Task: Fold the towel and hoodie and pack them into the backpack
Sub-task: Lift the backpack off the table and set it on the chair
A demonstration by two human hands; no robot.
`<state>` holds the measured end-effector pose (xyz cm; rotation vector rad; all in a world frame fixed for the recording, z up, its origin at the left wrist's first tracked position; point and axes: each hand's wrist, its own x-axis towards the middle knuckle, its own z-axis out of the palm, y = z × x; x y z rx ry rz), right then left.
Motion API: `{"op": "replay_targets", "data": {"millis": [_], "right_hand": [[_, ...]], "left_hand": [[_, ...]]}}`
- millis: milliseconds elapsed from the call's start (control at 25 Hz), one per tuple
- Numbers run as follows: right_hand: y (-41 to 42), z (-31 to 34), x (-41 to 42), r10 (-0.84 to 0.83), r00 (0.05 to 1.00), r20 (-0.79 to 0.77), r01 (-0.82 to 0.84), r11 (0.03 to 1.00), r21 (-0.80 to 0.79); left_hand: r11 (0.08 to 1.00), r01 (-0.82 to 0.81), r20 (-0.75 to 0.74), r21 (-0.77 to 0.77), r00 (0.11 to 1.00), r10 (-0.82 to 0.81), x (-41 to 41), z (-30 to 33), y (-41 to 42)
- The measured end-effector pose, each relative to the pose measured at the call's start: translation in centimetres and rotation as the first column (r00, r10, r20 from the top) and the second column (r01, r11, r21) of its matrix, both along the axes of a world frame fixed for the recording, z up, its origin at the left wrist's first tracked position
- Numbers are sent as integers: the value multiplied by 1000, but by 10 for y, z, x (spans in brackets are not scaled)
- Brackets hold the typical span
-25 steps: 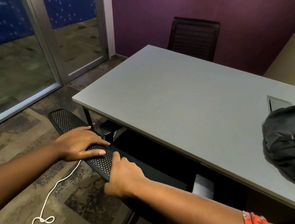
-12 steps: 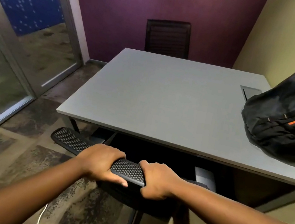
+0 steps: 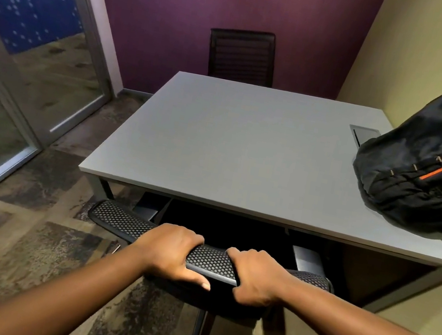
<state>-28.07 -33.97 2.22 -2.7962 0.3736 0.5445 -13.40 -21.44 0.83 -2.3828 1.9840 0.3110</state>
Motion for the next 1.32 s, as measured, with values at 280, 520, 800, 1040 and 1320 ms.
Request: {"op": "replay_targets", "data": {"millis": [280,520,800,1040,1320], "right_hand": [[-21,1,6,-4,1000,13,3,1000,15],[-54,1,-1,-68,995,78,71,997,-31],[-84,-32,-13,-82,914,397,187,955,-232],[-98,-65,-16,172,682,711,292,827,-480],[-111,-72,-9,360,557,748,265,776,-572]], "left_hand": [[1000,-18,27,0,999,18,5,-2,-18],[998,-44,11,-48,999,44,-5,-2,-52],[979,149,125,-139,983,-132,-14,-12,-86],[809,295,395,-509,915,-84,-14,-60,-107],[524,558,629,-644,775,-53,3,-73,-114]]}}
